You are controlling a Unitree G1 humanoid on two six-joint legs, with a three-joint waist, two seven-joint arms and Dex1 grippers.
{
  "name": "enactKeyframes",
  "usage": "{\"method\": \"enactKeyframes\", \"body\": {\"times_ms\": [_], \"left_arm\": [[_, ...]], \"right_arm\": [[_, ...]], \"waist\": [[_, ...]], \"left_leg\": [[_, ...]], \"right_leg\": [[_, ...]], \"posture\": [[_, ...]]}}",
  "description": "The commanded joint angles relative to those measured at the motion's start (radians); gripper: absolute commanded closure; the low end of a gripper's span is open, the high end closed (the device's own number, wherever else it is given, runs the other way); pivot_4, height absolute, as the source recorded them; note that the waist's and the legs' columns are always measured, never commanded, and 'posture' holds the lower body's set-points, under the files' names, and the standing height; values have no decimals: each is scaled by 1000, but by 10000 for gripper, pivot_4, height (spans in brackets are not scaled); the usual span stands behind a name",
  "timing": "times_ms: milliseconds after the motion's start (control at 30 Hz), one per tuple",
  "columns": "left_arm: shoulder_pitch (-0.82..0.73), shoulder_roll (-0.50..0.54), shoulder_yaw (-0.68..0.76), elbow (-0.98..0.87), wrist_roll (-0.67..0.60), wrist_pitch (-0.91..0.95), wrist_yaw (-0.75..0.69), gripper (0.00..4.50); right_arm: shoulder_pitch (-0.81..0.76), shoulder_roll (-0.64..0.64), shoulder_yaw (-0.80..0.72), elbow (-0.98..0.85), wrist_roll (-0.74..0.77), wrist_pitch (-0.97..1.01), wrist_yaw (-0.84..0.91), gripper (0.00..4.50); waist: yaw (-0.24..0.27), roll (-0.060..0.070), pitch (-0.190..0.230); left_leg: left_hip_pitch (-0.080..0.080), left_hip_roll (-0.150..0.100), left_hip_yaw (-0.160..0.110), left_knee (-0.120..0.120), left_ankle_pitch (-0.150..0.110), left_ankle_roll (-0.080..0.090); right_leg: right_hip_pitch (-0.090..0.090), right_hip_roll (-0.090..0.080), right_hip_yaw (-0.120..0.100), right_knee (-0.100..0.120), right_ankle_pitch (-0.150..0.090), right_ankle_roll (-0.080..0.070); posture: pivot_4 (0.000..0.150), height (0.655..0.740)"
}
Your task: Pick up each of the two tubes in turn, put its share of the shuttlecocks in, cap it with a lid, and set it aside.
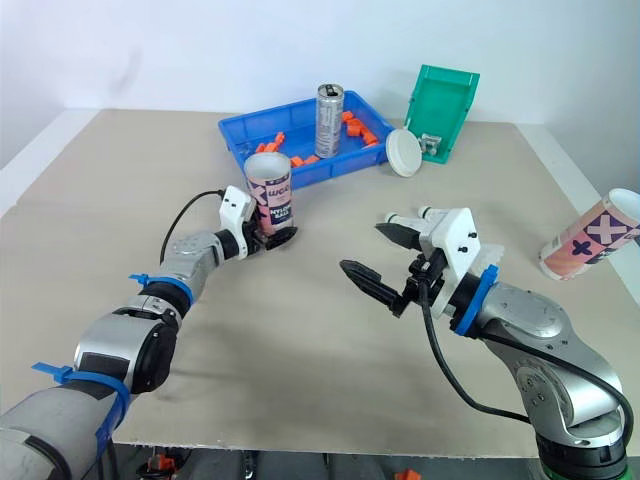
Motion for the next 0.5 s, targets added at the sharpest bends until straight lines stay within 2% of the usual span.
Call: {"method": "enactKeyframes", "body": {"times_ms": [33,67,100,333,433,500], "left_arm": [[-29,-1,25,0,7,-23,0,12519],[-26,0,25,0,12,-21,-4,15388],[-22,1,25,0,16,-23,-6,15852],[9,31,10,-30,42,-56,-67,15852],[15,52,14,-61,28,-41,-136,15852],[20,70,18,-107,2,-2,-230,15852]], "right_arm": [[-2,-19,-48,-44,15,-9,-7,0],[2,-20,-55,-44,17,-8,-10,0],[6,-21,-61,-43,17,-6,-13,0],[51,-16,-83,47,-67,-27,-56,0],[60,-7,-65,106,-134,-36,-95,0],[51,-3,-39,158,-195,-44,-129,0]], "waist": [[0,0,0],[0,0,0],[0,0,0],[0,0,0],[-1,0,0],[0,0,0]], "left_leg": [[0,0,0,0,0,0],[0,0,0,0,0,0],[0,0,0,0,0,0],[0,0,0,0,0,0],[0,0,0,0,0,0],[0,0,0,0,0,0]], "right_leg": [[0,0,0,0,0,0],[0,0,0,0,0,0],[0,0,0,0,0,0],[0,0,0,0,0,0],[0,0,0,0,0,0],[0,0,0,0,0,-1]], "posture": [[1500,7400],[1500,7400],[1500,7400],[1500,7400],[1500,7400],[1500,7400]]}}
